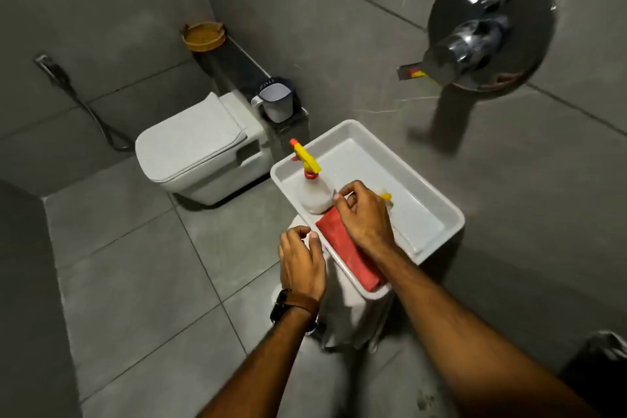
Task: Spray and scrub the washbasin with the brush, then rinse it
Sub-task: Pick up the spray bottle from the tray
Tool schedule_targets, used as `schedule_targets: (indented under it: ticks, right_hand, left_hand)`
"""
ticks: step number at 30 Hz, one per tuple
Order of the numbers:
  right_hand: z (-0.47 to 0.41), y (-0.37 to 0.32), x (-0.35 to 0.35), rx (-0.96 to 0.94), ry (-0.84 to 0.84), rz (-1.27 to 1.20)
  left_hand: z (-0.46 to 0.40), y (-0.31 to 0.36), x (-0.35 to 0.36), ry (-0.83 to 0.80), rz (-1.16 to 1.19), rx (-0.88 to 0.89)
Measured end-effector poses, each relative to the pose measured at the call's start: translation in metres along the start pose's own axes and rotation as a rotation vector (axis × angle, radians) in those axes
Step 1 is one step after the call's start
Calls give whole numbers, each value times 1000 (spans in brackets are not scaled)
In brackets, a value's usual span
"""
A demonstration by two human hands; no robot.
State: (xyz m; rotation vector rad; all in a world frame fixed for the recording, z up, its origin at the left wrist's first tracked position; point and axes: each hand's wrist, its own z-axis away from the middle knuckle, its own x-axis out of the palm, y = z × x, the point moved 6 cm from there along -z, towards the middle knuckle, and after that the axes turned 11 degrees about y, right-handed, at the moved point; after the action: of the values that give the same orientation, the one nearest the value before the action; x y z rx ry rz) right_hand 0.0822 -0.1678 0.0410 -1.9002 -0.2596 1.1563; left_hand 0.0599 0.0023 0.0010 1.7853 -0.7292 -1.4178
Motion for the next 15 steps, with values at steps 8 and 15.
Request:
schedule_targets:
  ticks: [8,15]
  right_hand:
    - [-52,0,84,179,-83,-237]
    - [-76,-13,118,177,-261,-156]
  left_hand:
    - [-12,-15,45,-97,-6,-10]
    - [-9,-23,57,-117,-97,10]
